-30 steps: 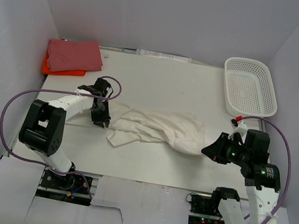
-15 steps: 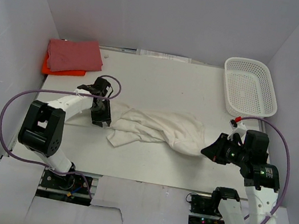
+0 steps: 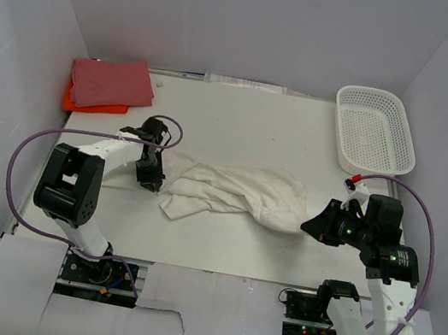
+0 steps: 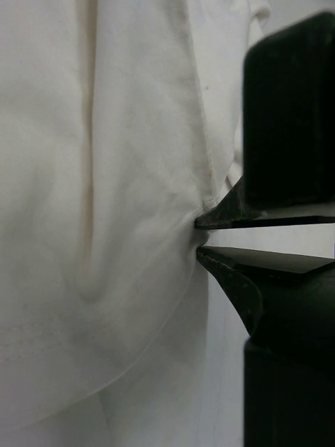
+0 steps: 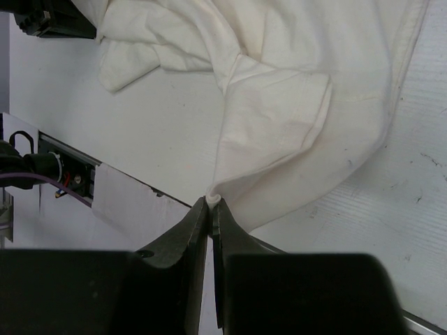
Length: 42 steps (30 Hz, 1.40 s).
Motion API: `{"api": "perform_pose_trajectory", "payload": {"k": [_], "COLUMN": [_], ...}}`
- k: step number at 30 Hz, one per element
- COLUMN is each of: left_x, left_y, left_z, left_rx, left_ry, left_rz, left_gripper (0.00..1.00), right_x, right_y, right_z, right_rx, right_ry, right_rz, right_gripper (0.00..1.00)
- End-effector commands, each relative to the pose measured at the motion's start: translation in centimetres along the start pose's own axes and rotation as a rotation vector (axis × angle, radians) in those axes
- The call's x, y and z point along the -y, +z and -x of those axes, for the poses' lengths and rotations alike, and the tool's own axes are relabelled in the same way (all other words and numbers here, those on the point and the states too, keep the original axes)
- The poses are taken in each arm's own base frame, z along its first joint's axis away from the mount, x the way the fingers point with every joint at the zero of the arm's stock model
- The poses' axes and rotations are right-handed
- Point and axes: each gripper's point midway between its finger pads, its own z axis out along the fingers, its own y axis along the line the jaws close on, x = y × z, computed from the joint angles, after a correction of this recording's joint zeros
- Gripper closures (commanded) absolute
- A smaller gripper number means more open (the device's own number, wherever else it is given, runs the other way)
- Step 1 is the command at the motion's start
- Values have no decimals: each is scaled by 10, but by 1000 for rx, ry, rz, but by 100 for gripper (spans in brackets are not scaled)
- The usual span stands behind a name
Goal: Fold and stack the t-shirts
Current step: Flatten out the tshirt
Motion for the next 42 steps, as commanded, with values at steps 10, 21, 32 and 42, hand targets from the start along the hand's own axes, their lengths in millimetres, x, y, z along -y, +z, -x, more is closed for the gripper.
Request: {"api": "perform_pose_trajectory", "payload": {"k": [10, 21, 32, 42], "left_x": [0, -9, 43, 23], "left_y": [1, 1, -119, -210], "left_z": [6, 10, 68, 162], "left_rx": [11, 22, 286, 464], "left_ry": [3, -7, -43, -169], "left_rz": [26, 99, -200, -344], "left_gripper": [67, 100, 100, 100], "right_x": [-10, -16, -8, -9], "right_y": [-4, -7, 7, 24], "right_z": [8, 7, 23, 78], "right_rx": [33, 44, 54, 88], "right_ry": [-54, -62, -58, -72], "right_rz": [47, 72, 56, 50], "right_gripper": [91, 90, 91, 92]}}
